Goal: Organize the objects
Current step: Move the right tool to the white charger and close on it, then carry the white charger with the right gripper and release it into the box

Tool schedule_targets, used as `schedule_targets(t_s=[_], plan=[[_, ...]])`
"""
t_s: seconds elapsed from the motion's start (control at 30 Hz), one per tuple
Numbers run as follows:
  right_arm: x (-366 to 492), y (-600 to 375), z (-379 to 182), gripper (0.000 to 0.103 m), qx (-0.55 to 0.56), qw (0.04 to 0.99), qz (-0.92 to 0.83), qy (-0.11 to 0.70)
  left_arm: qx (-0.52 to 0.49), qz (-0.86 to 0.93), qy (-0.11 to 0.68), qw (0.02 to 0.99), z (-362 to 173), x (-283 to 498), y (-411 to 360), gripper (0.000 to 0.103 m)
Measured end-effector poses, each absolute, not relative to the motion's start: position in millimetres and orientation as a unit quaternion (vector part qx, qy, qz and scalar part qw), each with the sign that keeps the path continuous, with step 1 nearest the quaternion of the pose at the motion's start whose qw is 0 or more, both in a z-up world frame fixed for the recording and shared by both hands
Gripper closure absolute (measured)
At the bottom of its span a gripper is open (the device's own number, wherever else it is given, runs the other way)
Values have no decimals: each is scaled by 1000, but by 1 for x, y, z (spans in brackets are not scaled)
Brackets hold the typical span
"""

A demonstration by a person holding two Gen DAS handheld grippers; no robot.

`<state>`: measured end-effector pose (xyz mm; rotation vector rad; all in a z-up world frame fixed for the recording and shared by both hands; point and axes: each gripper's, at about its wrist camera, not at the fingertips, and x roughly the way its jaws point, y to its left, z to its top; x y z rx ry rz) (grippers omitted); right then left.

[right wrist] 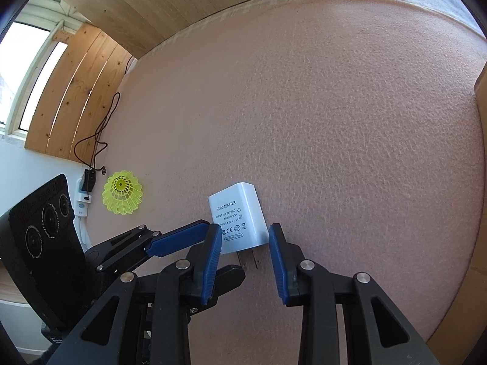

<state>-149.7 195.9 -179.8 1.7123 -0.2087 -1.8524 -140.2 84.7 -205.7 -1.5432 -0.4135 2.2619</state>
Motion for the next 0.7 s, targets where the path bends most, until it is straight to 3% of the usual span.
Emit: schedule_targets(t_s=[0.27,0.33,0.43,0.7], plan=[[-159,189,-188,73,654,314,-682,-93,-548,801,-145,190,-211,-150,86,47],[-158,186,-189,73,656,317,-679,-91,-549,800,-146,194,-212,-151,87,54],[-156,186,-188,73,656,316,-680,-90,-550,802,-135,192,-209,-149,89,57],[-149,219,-169,73,635,304,-700,-118,-535,810,-112,210,-185,-148,109,57]])
